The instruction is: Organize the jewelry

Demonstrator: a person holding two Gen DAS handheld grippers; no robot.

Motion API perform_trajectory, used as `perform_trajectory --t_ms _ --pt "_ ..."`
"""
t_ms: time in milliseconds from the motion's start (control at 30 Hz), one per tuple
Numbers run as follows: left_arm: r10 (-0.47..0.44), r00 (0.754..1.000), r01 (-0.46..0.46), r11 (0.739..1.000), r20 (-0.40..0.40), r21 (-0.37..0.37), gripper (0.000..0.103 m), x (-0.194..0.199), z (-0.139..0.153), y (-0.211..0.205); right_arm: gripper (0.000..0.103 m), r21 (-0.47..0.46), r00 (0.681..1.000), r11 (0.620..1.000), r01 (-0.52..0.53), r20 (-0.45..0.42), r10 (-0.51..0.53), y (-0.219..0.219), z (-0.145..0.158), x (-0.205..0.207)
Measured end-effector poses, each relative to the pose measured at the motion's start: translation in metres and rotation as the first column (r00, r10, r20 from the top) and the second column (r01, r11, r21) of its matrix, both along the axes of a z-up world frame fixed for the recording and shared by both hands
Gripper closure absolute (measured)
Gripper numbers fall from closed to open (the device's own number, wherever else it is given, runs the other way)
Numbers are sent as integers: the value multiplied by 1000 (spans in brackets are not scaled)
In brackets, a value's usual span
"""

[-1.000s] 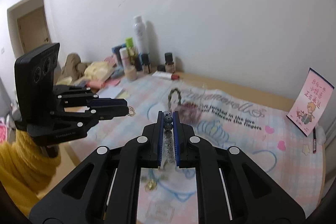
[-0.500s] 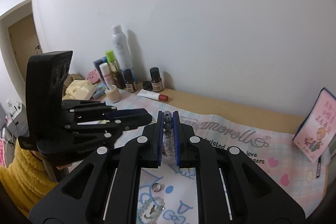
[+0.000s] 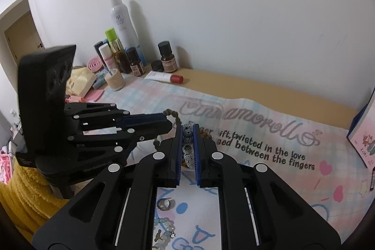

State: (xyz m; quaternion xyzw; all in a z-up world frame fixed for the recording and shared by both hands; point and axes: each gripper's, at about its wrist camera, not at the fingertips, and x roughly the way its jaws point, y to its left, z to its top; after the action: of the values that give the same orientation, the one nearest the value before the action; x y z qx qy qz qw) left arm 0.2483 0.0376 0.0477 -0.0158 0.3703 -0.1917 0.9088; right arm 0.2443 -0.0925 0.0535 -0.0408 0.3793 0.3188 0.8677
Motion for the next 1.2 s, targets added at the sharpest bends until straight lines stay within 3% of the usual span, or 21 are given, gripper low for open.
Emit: perform_trajectory --t_ms 300,567,867,933,1200 --pt "-17 1000 16 999 17 40 92 -3 -2 -7 93 7 1000 1000 -7 -31 7 -3 -10 -2" --pt "-15 1000 15 1000 11 21 92 -7 0 -3 92 30 1000 1000 -3 -21 4 -8 -3 -9" --pt "-44 998 43 999 40 32 92 -33 6 0 84 34 999 999 -41 25 40 -21 11 -50" --pt "-61 997 59 997 54 41 91 -44 9 -1 79 28 998 998 -52 28 51 -24 8 -61" --pt "-154 983 148 987 104 68 90 -87 11 -15 78 -17 998 998 -63 -11 62 -35 -16 -100"
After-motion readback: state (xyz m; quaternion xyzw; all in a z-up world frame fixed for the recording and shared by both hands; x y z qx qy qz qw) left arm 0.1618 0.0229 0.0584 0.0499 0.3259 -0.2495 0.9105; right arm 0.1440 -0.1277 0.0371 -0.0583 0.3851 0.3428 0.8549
